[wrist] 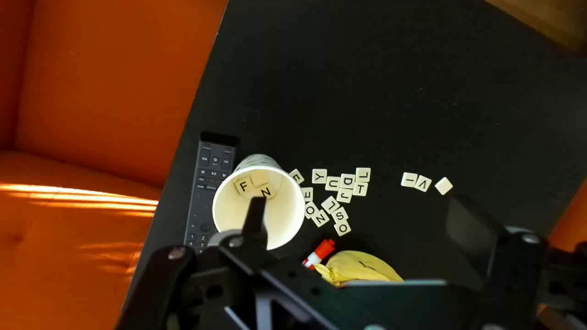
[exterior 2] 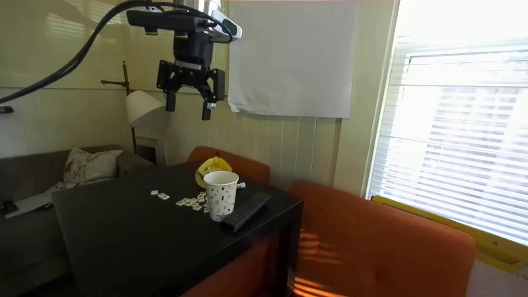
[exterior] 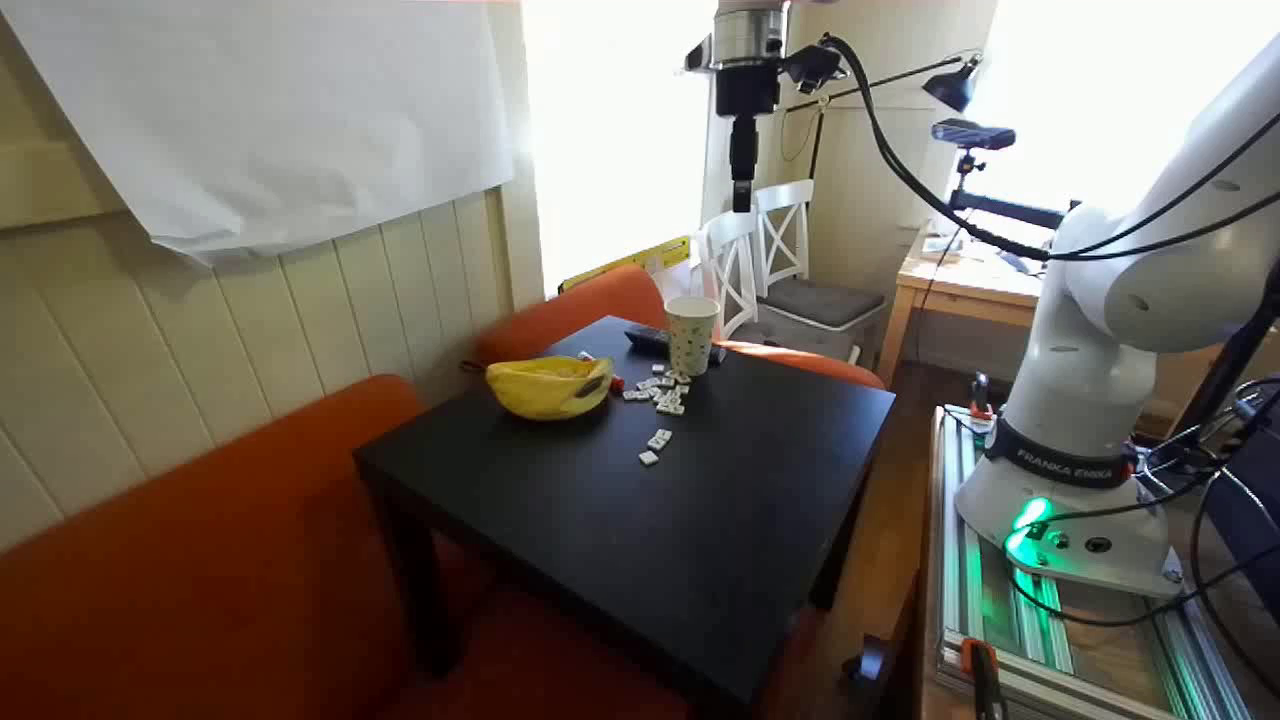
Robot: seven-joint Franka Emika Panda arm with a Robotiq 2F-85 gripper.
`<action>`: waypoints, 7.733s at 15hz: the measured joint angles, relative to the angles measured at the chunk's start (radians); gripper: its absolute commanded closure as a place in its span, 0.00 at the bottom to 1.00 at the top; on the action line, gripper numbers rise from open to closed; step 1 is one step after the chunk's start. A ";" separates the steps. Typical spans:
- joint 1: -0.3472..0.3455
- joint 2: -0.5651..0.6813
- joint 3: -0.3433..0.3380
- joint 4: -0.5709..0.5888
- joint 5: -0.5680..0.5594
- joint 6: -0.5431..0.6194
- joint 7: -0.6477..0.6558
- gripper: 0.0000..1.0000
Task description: Put one letter block in the paper cup
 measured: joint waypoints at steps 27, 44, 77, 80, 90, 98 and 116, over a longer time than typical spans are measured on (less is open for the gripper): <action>0.101 0.014 0.182 -0.380 0.140 0.572 0.166 0.00; 0.094 0.206 0.219 -0.394 0.029 0.733 0.296 0.00; 0.060 0.398 0.230 -0.391 -0.001 0.968 0.365 0.48; 0.058 0.398 0.229 -0.389 0.044 0.964 0.310 0.59; 0.065 0.385 0.243 -0.369 0.069 0.903 0.262 0.95; 0.034 0.060 0.243 -0.476 0.103 0.826 0.438 0.95; -0.356 -0.037 0.434 -0.472 -0.365 0.874 1.001 0.40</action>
